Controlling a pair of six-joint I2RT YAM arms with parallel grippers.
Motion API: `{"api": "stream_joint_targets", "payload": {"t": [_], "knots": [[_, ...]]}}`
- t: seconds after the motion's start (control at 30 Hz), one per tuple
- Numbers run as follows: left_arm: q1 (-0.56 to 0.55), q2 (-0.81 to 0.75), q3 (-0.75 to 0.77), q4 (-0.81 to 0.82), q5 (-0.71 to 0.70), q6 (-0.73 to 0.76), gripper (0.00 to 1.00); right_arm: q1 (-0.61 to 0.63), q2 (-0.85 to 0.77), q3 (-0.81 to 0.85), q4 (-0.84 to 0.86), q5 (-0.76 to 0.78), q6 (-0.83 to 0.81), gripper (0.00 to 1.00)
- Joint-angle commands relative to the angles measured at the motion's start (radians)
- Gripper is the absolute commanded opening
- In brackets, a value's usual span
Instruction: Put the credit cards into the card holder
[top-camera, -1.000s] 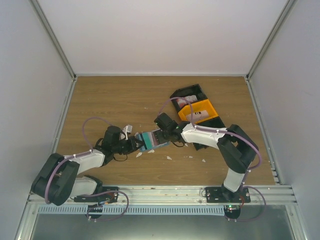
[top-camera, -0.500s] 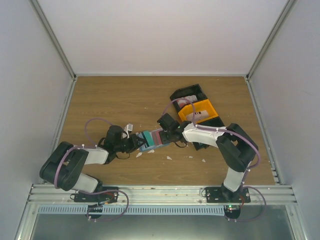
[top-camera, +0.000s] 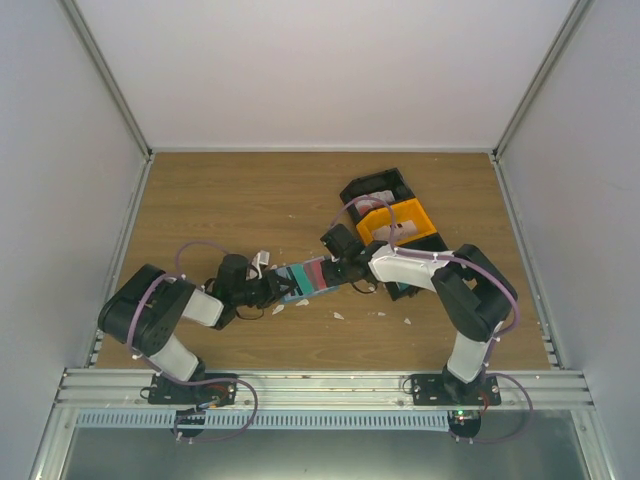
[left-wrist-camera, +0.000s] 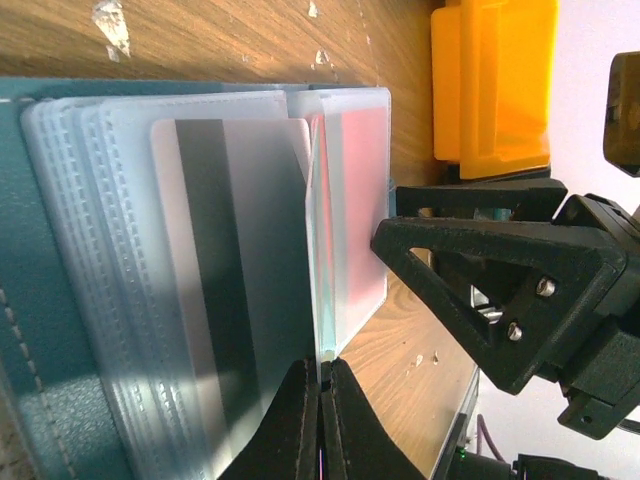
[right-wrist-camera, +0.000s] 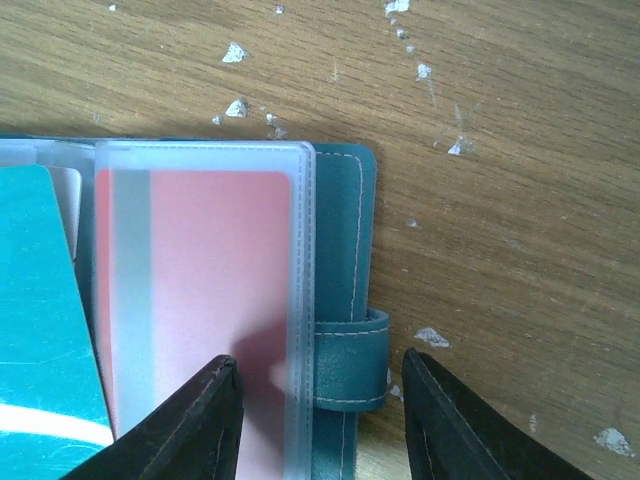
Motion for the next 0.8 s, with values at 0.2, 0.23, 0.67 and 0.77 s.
{"api": "stream_joint_targets", "payload": {"t": [0.2, 0.23, 0.67, 0.77], "knots": [[-0.014, 0.099, 0.001, 0.136, 0.014, -0.007, 0.0, -0.015, 0.035, -0.034, -0.022, -0.035, -0.012, 0.42], [-0.014, 0.108, 0.006, 0.136, 0.013, -0.005, 0.0, -0.015, 0.037, -0.035, -0.021, -0.038, -0.012, 0.41], [-0.02, 0.19, 0.055, 0.147, 0.056, 0.01, 0.0, -0.018, 0.04, -0.048, -0.003, -0.099, -0.003, 0.36], [-0.028, 0.202, 0.063, 0.151, 0.058, 0.001, 0.0, -0.019, 0.042, -0.049, 0.0, -0.101, -0.002, 0.36]]}}
